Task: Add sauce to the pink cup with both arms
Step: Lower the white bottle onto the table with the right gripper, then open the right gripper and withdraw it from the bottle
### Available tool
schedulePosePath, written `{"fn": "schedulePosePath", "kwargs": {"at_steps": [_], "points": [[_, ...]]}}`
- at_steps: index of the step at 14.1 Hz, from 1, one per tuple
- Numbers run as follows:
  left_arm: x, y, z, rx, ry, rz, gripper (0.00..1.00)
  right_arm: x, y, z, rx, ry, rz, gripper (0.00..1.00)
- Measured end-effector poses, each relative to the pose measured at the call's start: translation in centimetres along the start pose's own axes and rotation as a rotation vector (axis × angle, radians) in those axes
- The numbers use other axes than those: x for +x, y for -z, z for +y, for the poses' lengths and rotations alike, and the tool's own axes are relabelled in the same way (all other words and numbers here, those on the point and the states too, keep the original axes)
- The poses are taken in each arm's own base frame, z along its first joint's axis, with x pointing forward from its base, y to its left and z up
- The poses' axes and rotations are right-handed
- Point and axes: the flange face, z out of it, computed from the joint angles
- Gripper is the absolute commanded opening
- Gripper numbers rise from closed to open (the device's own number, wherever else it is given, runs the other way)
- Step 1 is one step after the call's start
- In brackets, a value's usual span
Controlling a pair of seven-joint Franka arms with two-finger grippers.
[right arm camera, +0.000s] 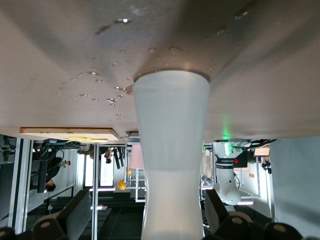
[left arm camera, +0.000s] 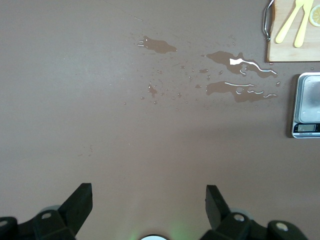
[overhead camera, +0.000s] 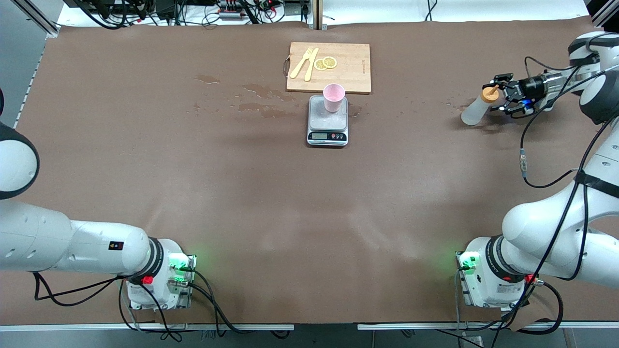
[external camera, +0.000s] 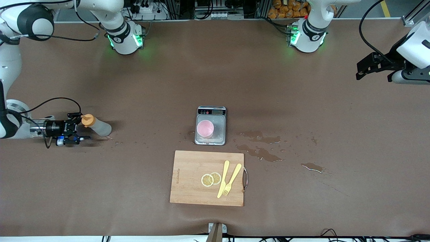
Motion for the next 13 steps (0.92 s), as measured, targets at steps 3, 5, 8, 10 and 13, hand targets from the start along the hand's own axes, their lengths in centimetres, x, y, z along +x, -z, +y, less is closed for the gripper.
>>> {"fn": "schedulePosePath", "kwargs": {"at_steps": [3, 5, 8, 10, 13], "points": [[0.0, 0.0, 0.0, 0.0, 0.0, 0.0, 1.0, -2.8, 2.5, -1.0, -0.056, -0.017, 0.025, 1.0], [0.0, 0.0, 0.2, 0.0, -0.004, 0.0, 1.0, -4.8, 4.1, -1.5, -0.08, -0.044, 0.028, 1.0], [0.0, 0.0, 0.5, 0.001, -0.01, 0.0, 1.0, -9.6, 5.9, -3.0, -0.133, -0.061, 0.048, 1.0], [0.0, 0.0, 0.4, 0.0, -0.007, 0.0, 1.0, -12.9, 6.0, -4.2, -0.175, -0.072, 0.055, 1.0], [0.0, 0.0, 0.3, 0.0, -0.004, 0.0, 1.0, -18.1, 4.6, -6.5, -0.249, -0.042, 0.11, 1.0]]}}
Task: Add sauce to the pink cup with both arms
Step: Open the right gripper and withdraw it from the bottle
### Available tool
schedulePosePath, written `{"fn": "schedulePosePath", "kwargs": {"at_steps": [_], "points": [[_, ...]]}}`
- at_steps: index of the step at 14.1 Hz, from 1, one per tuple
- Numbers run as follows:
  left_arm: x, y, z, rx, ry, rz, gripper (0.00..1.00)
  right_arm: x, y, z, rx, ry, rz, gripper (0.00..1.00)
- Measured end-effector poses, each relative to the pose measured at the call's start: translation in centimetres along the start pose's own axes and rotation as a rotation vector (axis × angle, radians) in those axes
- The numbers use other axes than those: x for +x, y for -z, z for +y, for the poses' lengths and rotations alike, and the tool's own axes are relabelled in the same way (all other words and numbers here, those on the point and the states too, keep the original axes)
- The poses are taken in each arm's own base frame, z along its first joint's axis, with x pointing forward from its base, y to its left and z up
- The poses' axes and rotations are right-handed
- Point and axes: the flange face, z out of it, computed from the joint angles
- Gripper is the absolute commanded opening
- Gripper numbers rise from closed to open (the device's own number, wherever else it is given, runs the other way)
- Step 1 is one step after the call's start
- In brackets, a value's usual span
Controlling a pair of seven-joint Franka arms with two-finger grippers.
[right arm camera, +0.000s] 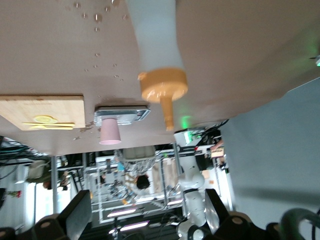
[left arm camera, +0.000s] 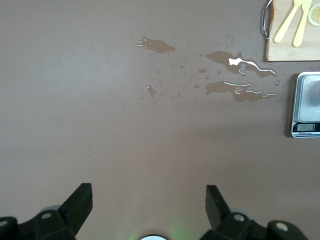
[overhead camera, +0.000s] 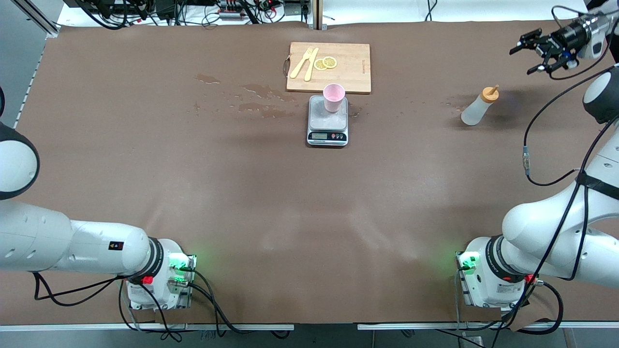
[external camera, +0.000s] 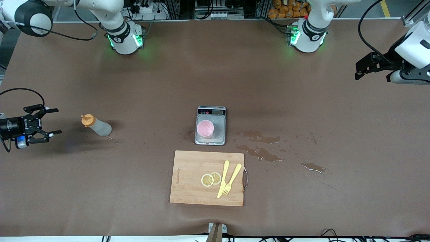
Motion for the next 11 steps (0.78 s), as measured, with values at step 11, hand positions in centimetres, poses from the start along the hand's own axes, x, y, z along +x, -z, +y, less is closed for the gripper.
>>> {"fn": "schedulePosePath", "kwargs": {"at_steps": [11], "points": [[0.0, 0.5, -0.2, -0.001, 0.005, 0.013, 1.0, -9.7, -4.8, -4.7, -0.145, 0.084, 0.154, 1.0]]}}
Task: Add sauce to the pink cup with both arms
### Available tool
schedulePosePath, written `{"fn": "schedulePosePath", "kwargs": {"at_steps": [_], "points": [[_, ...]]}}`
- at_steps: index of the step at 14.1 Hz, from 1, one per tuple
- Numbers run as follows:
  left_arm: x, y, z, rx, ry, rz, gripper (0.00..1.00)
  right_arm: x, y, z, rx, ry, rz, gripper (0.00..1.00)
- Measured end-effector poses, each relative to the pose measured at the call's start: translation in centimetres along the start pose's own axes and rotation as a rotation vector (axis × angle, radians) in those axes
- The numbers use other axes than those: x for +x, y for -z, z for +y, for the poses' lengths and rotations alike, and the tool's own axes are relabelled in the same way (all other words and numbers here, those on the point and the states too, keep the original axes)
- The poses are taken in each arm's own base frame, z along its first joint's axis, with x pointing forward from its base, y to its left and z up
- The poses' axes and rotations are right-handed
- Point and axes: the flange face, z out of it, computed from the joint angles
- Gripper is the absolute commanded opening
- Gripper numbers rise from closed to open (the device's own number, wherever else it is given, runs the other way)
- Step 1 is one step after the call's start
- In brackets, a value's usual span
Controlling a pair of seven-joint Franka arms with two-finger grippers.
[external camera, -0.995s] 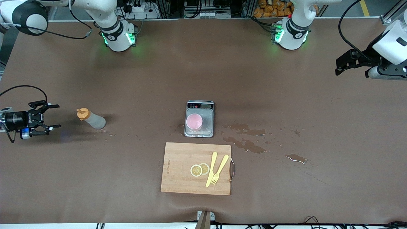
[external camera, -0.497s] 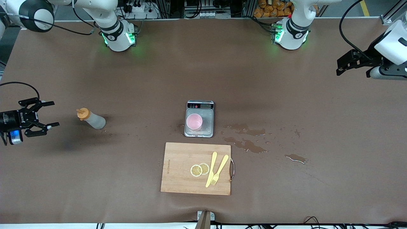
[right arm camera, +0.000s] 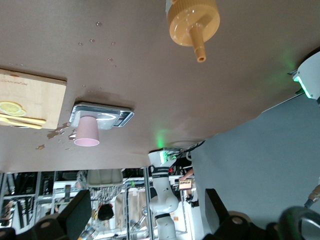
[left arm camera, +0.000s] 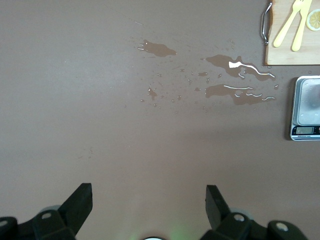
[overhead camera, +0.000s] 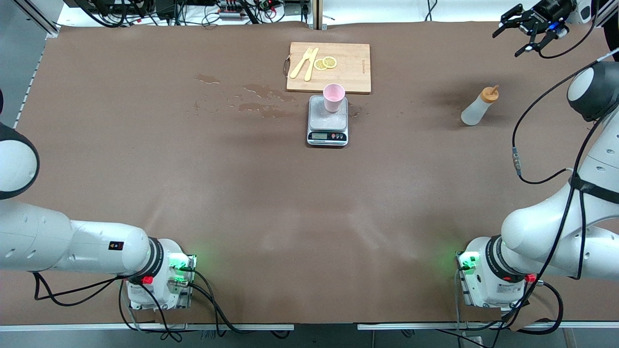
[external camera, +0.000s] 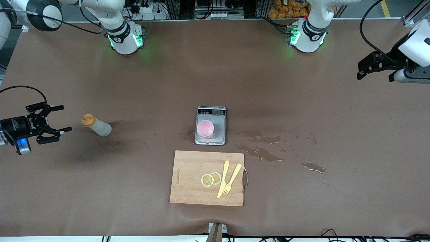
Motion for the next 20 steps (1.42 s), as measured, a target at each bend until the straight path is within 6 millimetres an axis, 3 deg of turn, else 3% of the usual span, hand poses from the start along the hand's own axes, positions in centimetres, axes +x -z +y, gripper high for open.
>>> {"fn": "schedulePosePath", "kwargs": {"at_steps": [2, 7, 10, 14, 20], "points": [[0.1, 0.1, -0.1, 0.0, 0.001, 0.006, 1.0, -2.5, -0.3, -0.7, -0.019, 0.025, 0.037, 1.0], [0.1, 1.3, -0.9, 0.045, 0.01, 0.037, 1.0, -11.5, -1.8, -2.0, -0.16, 0.234, 0.257, 1.0], [0.0, 1.4, -0.9, 0.046, 0.005, 0.039, 1.0, -15.9, -2.3, -1.8, -0.222, 0.29, 0.38, 1.0], [0.0, 1.4, -0.9, 0.046, 0.002, 0.039, 1.0, -20.4, -0.7, 0.1, -0.231, 0.408, 0.47, 1.0], [0.0, 1.4, -0.8, 0.04, 0.001, 0.038, 1.0, -27.4, 3.3, 5.8, -0.279, 0.603, 0.672, 1.0]]}}
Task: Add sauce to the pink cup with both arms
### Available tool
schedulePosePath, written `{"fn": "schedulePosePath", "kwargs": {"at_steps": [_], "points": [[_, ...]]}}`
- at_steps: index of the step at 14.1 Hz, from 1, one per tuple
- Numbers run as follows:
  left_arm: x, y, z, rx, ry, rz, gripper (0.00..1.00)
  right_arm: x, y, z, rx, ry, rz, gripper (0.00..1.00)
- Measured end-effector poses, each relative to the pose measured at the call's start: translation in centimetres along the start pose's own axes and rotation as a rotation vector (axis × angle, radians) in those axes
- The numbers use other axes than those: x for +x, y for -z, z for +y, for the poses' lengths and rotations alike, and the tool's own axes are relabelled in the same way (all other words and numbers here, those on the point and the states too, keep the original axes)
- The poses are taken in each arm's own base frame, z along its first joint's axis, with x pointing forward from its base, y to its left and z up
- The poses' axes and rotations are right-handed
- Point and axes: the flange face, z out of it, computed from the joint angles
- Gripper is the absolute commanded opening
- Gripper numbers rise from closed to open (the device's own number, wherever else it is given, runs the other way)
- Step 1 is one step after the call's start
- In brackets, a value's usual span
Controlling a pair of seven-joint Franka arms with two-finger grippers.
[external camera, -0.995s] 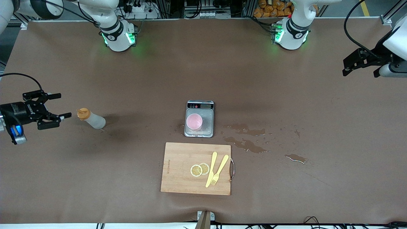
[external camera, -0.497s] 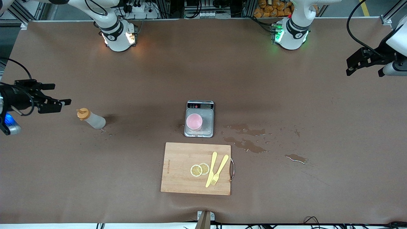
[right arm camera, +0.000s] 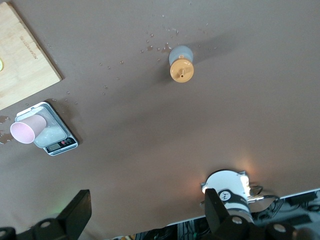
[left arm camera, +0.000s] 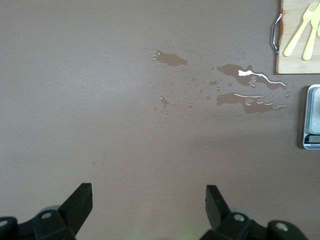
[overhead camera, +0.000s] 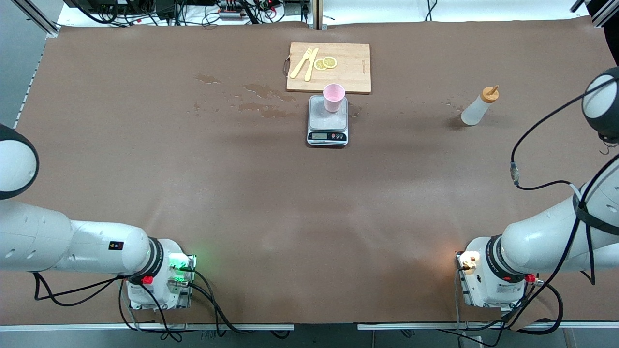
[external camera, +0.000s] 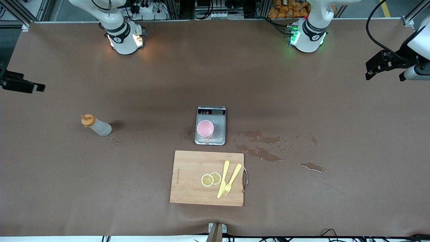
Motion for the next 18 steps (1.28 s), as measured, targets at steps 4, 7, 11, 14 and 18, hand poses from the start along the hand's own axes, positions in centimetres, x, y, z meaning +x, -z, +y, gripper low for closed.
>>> {"fn": "schedulePosePath", "kwargs": {"at_steps": [4, 7, 11, 14, 18], "points": [[-0.1, -0.1, -0.4, -0.002, 0.008, -0.012, 1.0, -2.4, 1.9, 1.3, 0.027, 0.07, 0.104, 1.0], [-0.1, -0.2, -0.5, -0.003, 0.01, -0.014, 1.0, -4.3, 2.0, 0.6, -0.012, 0.113, 0.175, 1.0], [-0.1, -0.2, -0.5, -0.003, 0.01, -0.015, 1.0, -5.5, 0.4, 0.4, -0.008, 0.129, 0.223, 1.0], [-0.2, -0.2, -0.5, -0.003, 0.01, -0.018, 1.0, -5.3, 0.1, 0.4, -0.032, 0.128, 0.257, 1.0], [-0.2, -0.2, -0.2, -0.003, 0.005, -0.02, 1.0, -5.4, 0.8, 0.0, -0.065, 0.14, 0.314, 1.0]]}}
